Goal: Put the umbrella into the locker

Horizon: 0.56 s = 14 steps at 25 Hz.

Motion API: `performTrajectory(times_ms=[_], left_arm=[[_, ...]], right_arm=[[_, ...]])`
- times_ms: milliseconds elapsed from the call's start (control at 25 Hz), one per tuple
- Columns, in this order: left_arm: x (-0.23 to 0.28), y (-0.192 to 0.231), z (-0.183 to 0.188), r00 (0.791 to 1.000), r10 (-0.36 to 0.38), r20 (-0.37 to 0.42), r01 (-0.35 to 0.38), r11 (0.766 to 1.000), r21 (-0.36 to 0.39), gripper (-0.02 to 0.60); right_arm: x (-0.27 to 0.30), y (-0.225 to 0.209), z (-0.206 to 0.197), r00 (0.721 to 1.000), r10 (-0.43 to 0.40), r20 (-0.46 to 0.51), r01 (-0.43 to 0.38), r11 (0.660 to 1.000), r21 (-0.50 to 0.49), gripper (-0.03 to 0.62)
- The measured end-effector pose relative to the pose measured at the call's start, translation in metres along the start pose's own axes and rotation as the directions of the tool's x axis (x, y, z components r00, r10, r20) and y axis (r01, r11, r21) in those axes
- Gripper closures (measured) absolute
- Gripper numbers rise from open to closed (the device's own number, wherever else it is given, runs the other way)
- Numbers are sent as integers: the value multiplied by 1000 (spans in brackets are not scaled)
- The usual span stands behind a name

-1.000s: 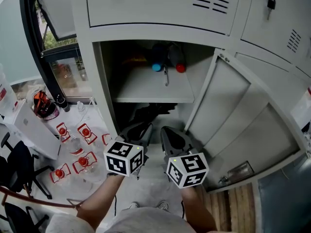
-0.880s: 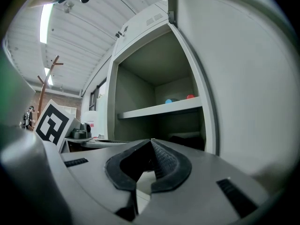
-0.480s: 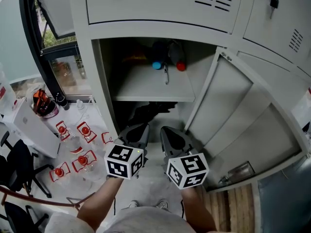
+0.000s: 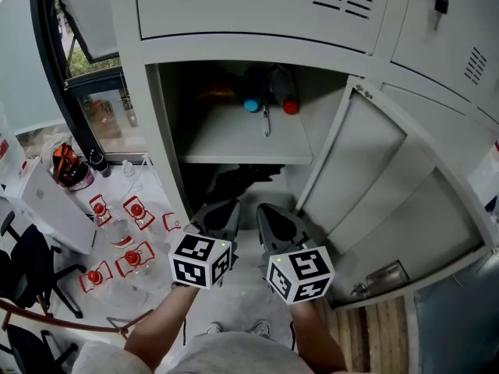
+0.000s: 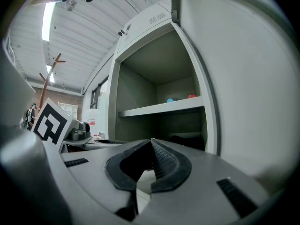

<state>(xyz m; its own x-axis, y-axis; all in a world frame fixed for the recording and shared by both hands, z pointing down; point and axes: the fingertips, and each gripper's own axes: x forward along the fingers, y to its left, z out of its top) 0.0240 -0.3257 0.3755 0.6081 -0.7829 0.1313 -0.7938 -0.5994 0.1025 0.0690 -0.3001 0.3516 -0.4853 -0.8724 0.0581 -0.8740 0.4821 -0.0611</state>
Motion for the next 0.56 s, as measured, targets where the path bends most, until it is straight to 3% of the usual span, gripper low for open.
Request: performTrajectory(times_ms=[560], left_arm=[[2,-1,-2,1000,-1,-8,1,1000,0,575]], right_arm=[[1,-2,0,1000,-1,-1,1,1000,-3,591]])
